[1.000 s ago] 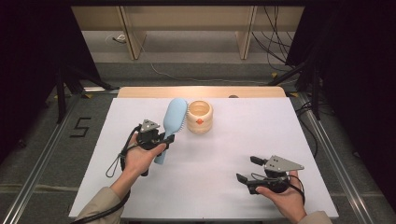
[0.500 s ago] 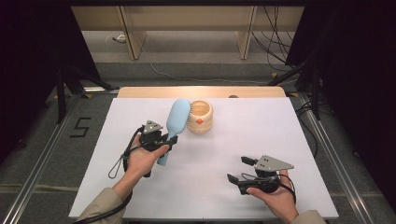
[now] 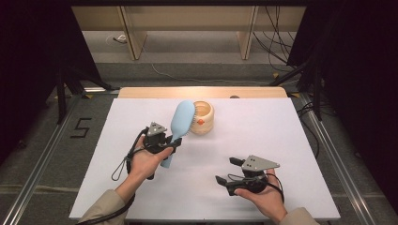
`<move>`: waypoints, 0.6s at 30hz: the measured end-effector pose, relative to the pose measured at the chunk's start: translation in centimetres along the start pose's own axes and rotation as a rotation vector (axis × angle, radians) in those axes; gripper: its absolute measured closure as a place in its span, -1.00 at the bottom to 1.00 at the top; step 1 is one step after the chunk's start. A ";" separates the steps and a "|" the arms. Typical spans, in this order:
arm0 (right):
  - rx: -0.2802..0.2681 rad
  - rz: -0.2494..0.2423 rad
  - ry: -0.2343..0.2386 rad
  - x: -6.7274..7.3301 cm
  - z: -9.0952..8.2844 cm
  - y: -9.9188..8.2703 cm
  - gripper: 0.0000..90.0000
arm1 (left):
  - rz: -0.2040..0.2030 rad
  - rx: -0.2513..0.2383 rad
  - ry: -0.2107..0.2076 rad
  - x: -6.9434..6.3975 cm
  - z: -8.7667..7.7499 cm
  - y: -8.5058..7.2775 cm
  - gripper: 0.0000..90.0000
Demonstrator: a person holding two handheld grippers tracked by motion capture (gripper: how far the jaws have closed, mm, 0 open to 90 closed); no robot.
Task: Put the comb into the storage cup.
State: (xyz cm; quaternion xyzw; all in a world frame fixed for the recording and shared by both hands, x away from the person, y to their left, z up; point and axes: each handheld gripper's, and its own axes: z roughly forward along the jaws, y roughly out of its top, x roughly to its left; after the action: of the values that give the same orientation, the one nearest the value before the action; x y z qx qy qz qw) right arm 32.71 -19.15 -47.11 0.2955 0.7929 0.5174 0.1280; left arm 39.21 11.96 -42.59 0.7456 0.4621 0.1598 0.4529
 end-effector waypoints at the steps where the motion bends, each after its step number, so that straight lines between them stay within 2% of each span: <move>1: 0.000 0.001 0.003 0.1 0.4 0.1 -0.66 | -0.001 -0.001 -0.002 0.0 0.0 0.0 0.53; 12: -0.001 0.010 0.015 0.6 1.9 0.5 -0.66 | 0.008 -0.013 -0.013 -0.4 0.1 0.0 0.53; 18: -0.003 0.012 0.020 0.6 2.2 0.7 -0.66 | 0.000 -0.021 -0.033 -0.6 0.1 0.0 0.53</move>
State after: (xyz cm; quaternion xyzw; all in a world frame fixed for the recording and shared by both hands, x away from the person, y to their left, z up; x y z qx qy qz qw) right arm 33.53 -16.95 -47.40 0.2948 0.7917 0.5221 0.1175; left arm 38.98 11.44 -42.58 0.7433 0.4530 0.1523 0.4682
